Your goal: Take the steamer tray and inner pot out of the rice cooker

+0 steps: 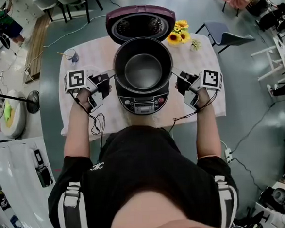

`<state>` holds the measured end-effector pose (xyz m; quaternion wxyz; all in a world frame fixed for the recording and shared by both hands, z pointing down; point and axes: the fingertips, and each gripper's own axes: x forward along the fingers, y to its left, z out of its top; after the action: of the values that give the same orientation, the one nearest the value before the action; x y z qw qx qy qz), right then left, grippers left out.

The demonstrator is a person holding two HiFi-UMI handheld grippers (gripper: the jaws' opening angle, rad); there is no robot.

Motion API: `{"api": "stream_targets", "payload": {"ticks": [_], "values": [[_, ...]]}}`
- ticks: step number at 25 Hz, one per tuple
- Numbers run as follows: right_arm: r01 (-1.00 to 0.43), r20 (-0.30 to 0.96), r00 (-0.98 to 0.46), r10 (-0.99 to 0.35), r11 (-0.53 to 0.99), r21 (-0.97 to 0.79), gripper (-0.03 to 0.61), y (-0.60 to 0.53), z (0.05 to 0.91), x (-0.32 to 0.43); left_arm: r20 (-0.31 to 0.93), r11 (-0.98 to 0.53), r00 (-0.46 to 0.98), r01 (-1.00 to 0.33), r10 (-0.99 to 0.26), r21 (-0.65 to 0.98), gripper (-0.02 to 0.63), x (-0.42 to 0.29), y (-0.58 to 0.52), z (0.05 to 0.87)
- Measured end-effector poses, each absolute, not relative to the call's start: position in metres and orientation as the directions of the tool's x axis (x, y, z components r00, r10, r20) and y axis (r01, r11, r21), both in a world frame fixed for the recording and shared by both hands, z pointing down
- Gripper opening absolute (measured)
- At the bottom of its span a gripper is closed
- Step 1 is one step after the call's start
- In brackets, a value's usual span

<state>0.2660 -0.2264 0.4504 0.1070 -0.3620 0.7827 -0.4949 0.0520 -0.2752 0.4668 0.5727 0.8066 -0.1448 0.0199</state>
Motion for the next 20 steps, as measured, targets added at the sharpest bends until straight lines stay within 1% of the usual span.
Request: {"api": "stream_targets", "payload": {"ticks": [3,7,11,15,20], "values": [[-0.452,0.159,-0.728,-0.667,0.292,-0.843,0.017,-0.22,0.431,0.262,0.145,-0.321,0.964,-0.213,-0.223,0.923,0.008,0.053,-0.268,0.445],[-0.445,0.136,-0.754,-0.643,0.346,-0.826,0.017,-0.217,0.418,0.257,0.144,-0.337,0.956,-0.228,-0.255,0.913,0.008,0.051,-0.265,0.435],[-0.431,0.116,-0.762,-0.638,0.365,-0.825,0.017,-0.215,0.41,0.261,0.114,-0.349,0.957,-0.207,-0.267,0.914,0.008,0.057,-0.257,0.425],[-0.421,0.102,-0.781,-0.616,0.399,-0.815,0.02,-0.208,0.4,0.257,0.076,-0.335,0.946,-0.186,-0.316,0.924,0.008,0.055,-0.246,0.415],[-0.395,0.081,-0.802,-0.592,0.423,-0.815,0.021,-0.206,0.394,0.255,0.064,-0.353,0.925,-0.206,-0.373,0.913,0.009,0.046,-0.236,0.407]]}}
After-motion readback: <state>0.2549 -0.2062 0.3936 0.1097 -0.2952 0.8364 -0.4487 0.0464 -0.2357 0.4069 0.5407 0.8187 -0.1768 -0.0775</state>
